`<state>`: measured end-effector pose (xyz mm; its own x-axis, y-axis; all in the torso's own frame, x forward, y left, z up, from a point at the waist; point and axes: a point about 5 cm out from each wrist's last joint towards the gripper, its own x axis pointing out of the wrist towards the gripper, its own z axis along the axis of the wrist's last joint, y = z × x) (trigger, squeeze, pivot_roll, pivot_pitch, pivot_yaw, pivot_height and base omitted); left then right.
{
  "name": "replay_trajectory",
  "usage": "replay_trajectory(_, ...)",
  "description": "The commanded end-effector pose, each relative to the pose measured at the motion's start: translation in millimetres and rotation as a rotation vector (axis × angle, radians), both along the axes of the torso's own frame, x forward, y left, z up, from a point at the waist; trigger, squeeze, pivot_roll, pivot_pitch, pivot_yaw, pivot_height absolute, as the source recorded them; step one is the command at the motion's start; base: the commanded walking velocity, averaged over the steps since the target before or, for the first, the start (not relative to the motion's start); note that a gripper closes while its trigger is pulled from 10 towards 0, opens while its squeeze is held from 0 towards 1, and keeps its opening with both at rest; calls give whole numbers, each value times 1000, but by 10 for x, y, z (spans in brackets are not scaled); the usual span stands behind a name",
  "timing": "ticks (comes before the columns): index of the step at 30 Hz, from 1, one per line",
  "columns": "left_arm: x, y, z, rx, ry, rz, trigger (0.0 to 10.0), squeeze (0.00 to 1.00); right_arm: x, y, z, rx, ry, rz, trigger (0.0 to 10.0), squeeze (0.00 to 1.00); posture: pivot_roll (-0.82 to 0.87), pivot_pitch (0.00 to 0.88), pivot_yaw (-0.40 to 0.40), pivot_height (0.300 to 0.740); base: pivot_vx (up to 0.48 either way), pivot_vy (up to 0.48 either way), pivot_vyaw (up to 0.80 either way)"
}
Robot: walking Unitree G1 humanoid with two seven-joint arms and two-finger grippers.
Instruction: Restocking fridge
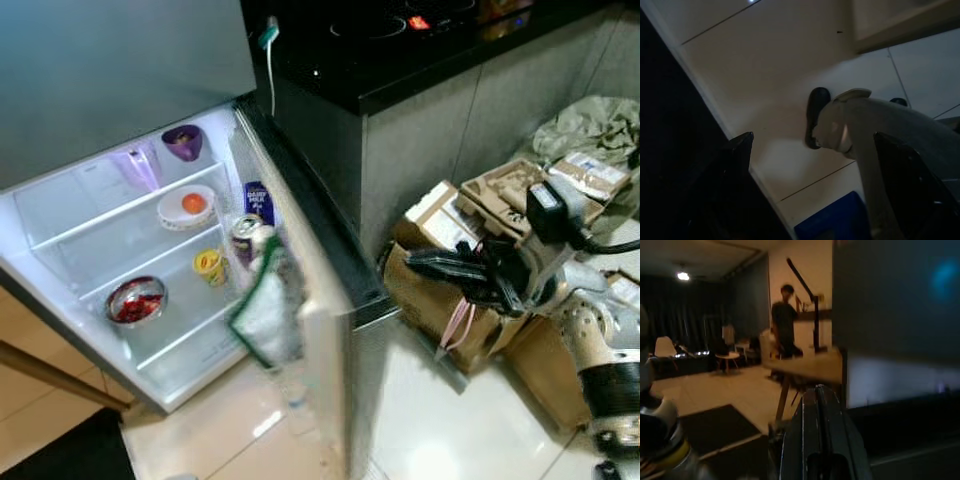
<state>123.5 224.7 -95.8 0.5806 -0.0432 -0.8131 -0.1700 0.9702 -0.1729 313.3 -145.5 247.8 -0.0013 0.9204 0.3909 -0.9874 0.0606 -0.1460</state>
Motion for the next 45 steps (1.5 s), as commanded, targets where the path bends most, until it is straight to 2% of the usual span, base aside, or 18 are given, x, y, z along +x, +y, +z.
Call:
replay_trajectory(1, -107, -33, -46, -8, 43, 8, 10000, 0, 54, -86, -49, 3, 20, -82, 10000, 0, -61, 62, 35, 740, 0, 0, 0)
replay_trajectory(2, -100, -39, -46, -9, 42, 9, 10000, 0, 97, -107, -86, 7, 35, -115, 10000, 0, -60, 57, 28, 740, 0, 0, 0)
replay_trajectory(4, -82, -50, -44, -11, 38, 19, 10000, 0, 246, -163, -353, -42, 136, -303, 10000, 0, -59, 51, 26, 740, 0, 0, 0)
replay_trajectory(5, -82, -50, -44, -11, 38, 19, 10000, 0, 246, -163, -353, -42, 136, -303, 10000, 0, -59, 51, 26, 740, 0, 0, 0)
replay_trajectory(7, -67, -62, -43, -13, 36, 24, 10000, 0, 282, -153, -710, -157, 245, -463, 10000, 0, -68, 43, 26, 740, 0, 0, 0)
replay_trajectory(10, -47, -107, -49, -17, 39, 22, 10000, 0, 264, -221, -1334, -216, 544, -684, 10000, 0, -73, 22, 19, 740, 0, 0, 0)
replay_trajectory(11, -47, -107, -49, -17, 39, 22, 10000, 0, 264, -221, -1334, -216, 544, -684, 10000, 0, -73, 22, 19, 740, 0, 0, 0)
replay_trajectory(15, -5, -157, -47, -27, 31, 30, 10000, 0, -12, -425, -2067, -404, 791, -915, 10000, 0, -64, 8, 12, 740, 0, 0, 0)
replay_trajectory(18, 19, -172, -42, -30, 25, 34, 10000, 0, -498, -695, -2653, -703, 1007, -1070, 10000, 0, -56, 0, 16, 740, 0, 0, 571)
replay_trajectory(19, 19, -172, -42, -30, 25, 34, 10000, 0, -498, -695, -2653, -703, 1007, -1070, 10000, 0, -56, 0, 16, 740, 0, 0, 638)
replay_trajectory(20, 19, -170, -42, -29, 25, 35, 10000, 0, -662, -752, -2787, -782, 1050, -1081, 10000, 0, -56, 0, 16, 740, 0, 0, 731)
replay_trajectory(25, -27, -138, -52, -21, 39, 37, 10000, 0, -1245, -981, -3142, -963, 1221, -1188, 10000, 0, -54, 0, 16, 740, 0, 0, 726)
replay_trajectory(27, -32, -135, -53, -20, 41, 40, 10000, 0, -1312, -999, -3174, -975, 1241, -1199, 10000, 0, -54, 0, 16, 740, 0, 0, 725)
replay_trajectory(28, -48, -142, -60, -20, 47, 38, 10000, 0, -1531, -1049, -3266, -1056, 1279, -1201, 10000, 0, -59, 0, 14, 740, 0, 0, 725)
replay_trajectory(29, -48, -142, -60, -20, 47, 38, 10000, 0, -1531, -1049, -3266, -1056, 1279, -1201, 10000, 0, -59, 0, 14, 740, 0, 0, 725)
replay_trajectory(34, -50, -190, -70, -25, 51, 28, 10000, 0, -1911, -1120, -3398, -1211, 1329, -1203, 10000, 0, -60, 0, 11, 740, 0, 0, 721)
replay_trajectory(39, -36, -238, -73, -31, 51, 15, 10000, 0, -2004, -1147, -3419, -1237, 1339, -1209, 10000, 0, -66, 0, 5, 740, 0, 0, 720)
replay_trajectory(45, -19, -236, -69, -27, 50, 9, 10000, 0, -1961, -1150, -3407, -1241, 1314, -1225, 10000, 0, -72, 0, 8, 740, 0, 0, 720)
